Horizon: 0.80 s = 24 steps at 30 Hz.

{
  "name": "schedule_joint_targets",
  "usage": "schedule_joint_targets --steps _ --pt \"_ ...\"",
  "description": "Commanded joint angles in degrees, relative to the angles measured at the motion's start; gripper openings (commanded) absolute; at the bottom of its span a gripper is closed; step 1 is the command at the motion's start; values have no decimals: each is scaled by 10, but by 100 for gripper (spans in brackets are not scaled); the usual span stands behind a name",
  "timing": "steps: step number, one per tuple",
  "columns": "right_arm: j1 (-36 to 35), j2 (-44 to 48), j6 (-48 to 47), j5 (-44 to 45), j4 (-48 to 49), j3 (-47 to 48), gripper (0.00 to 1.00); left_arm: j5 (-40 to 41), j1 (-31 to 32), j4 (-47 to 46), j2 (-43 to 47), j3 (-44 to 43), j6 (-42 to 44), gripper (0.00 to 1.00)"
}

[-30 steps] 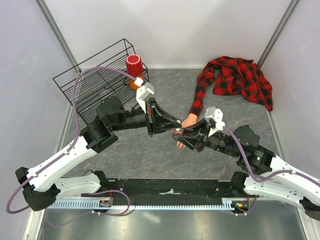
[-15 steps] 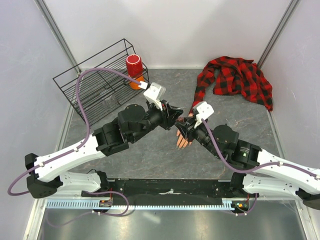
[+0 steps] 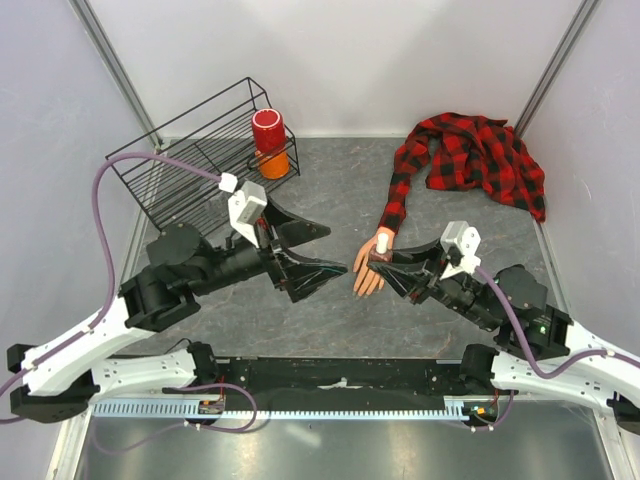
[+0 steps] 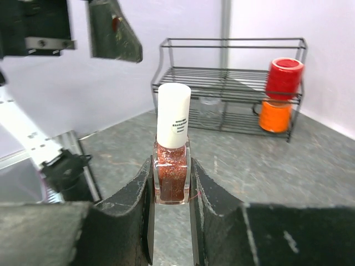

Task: Paint the nails

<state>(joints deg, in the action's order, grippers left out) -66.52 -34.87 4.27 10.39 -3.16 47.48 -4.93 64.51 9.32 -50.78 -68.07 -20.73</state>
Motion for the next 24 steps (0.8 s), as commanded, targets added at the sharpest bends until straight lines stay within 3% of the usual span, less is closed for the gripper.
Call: schedule_joint_targets --steps 1,3,11,24 --pt "1 19 13 -83 -8 11 0 -139 -42 0 -4 -8 -24 94" --pt "2 19 16 -94 -11 14 0 -200 -67 -2 -17 -13 -35 89" --pt "1 16 23 -101 -11 20 0 -288 -77 9 -84 -57 -19 79" --pt "1 21 19 -84 -19 14 0 -283 -78 29 -151 -120 7 63"
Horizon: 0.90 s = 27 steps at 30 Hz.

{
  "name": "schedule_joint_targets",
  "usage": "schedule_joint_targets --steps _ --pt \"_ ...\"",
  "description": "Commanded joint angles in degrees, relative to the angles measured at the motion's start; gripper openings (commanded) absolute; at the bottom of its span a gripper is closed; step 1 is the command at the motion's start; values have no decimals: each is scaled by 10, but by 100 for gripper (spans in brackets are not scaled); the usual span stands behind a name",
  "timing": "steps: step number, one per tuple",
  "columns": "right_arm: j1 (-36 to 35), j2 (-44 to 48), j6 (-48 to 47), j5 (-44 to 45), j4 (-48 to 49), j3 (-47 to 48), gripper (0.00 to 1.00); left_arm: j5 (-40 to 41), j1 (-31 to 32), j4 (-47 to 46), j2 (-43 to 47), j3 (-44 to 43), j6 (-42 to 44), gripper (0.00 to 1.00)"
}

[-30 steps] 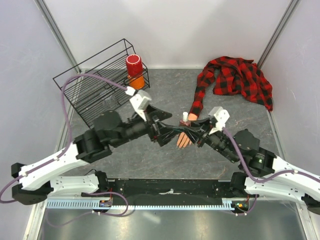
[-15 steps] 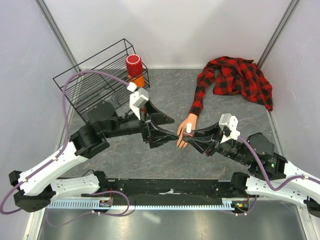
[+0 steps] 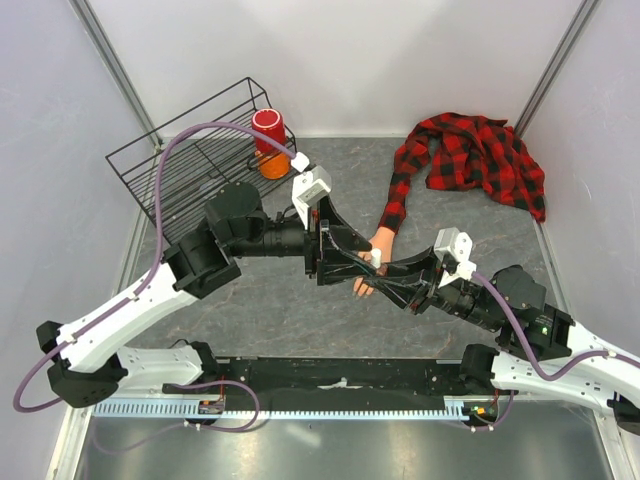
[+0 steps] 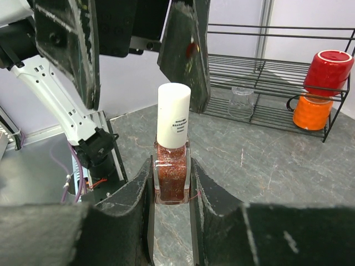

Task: Paint the nails

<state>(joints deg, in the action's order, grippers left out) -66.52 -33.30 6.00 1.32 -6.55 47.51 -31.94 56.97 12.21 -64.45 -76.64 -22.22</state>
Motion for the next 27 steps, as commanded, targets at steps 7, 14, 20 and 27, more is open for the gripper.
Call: schedule_joint_targets --steps 7,14,20,27 --pt "2 3 2 7 14 15 0 -22 -3 -1 -33 -47 24 54" --pt "2 3 2 11 15 16 0 -36 -2 0 -41 -48 23 42" --pt "1 -6 0 35 15 18 0 15 1 12 -37 -52 24 19" --pt "1 -78 3 120 21 31 0 245 50 90 -41 -79 38 2"
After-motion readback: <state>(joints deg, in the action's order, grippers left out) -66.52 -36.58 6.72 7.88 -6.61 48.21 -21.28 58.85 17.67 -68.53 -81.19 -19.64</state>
